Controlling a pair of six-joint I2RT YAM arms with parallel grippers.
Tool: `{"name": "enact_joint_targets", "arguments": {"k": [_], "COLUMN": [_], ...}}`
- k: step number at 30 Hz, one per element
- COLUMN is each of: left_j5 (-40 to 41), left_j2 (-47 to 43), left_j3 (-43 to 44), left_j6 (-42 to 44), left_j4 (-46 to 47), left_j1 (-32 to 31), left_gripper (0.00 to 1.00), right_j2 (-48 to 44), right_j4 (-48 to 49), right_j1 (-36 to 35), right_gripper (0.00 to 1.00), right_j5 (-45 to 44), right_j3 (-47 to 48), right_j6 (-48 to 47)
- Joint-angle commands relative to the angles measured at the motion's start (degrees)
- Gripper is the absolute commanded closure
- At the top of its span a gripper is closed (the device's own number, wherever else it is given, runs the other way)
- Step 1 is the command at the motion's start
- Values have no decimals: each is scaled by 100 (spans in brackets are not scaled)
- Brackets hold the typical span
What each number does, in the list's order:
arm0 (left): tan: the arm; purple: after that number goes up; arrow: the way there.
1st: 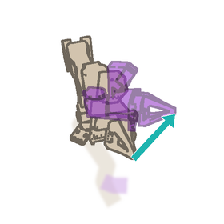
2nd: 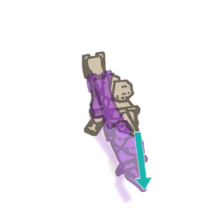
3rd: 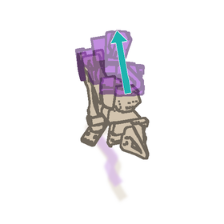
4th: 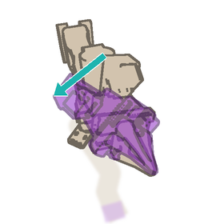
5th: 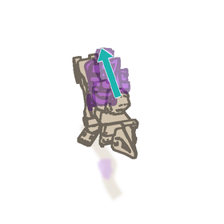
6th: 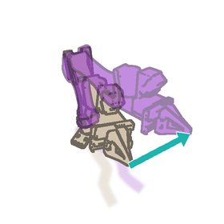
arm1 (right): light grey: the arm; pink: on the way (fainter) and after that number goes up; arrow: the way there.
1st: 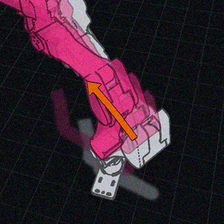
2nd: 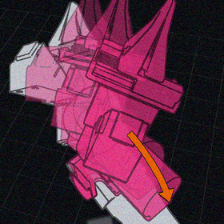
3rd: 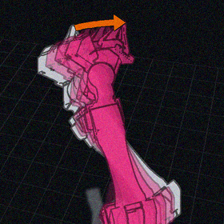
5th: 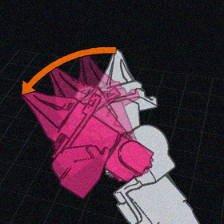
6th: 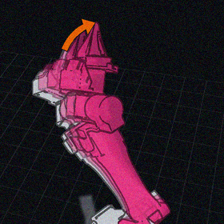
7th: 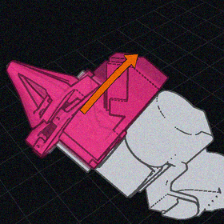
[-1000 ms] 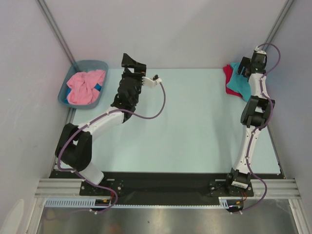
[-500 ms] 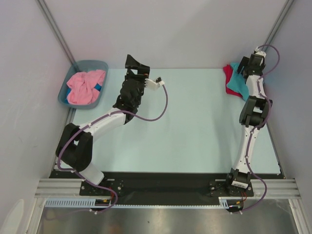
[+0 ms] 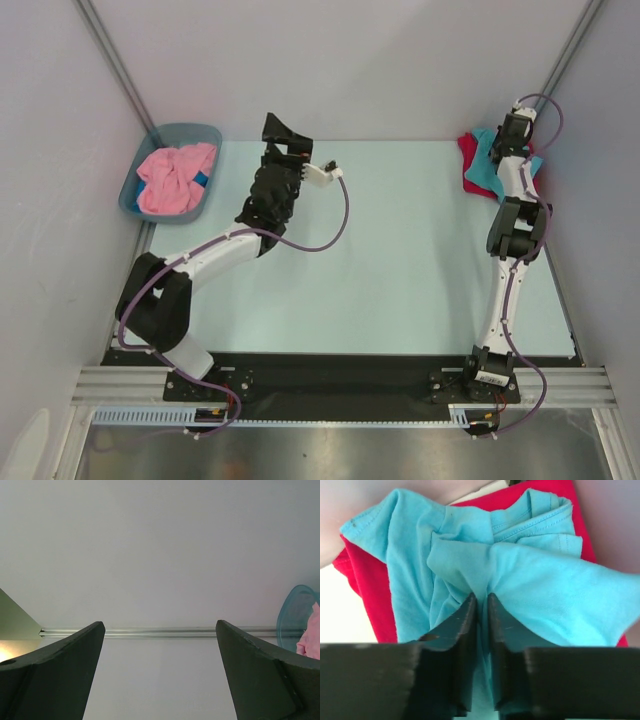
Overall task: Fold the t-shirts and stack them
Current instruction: Neatly place the folded tshirt to the corner
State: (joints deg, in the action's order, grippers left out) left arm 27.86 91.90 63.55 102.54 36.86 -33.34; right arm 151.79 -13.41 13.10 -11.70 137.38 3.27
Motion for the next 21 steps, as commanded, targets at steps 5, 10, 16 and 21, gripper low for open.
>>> {"name": "enact_joint_targets", "arguments": {"k": [5,10,16,21], "left_j5": [-17,36,36,18], "left_j2": [135,179,153,197], "left_j3": [210,263,211,246], "left_j6": [82,29,29,55], "left_j4": [216,190,225,260], "left_j1": [-50,-50,-50,-50], "left_gripper": [0,0,0,0], "right_j2": [-105,-105,-105,-105], "right_j4": [374,453,690,883], "right_j1": [-194,-238,-299,-326], "right_gripper": [100,100,100,100], "right_j5": [-139,-244,-332,-298], "right_j3": [166,306,553,676], "right_j6": [-54,-230,-677,-977]}}
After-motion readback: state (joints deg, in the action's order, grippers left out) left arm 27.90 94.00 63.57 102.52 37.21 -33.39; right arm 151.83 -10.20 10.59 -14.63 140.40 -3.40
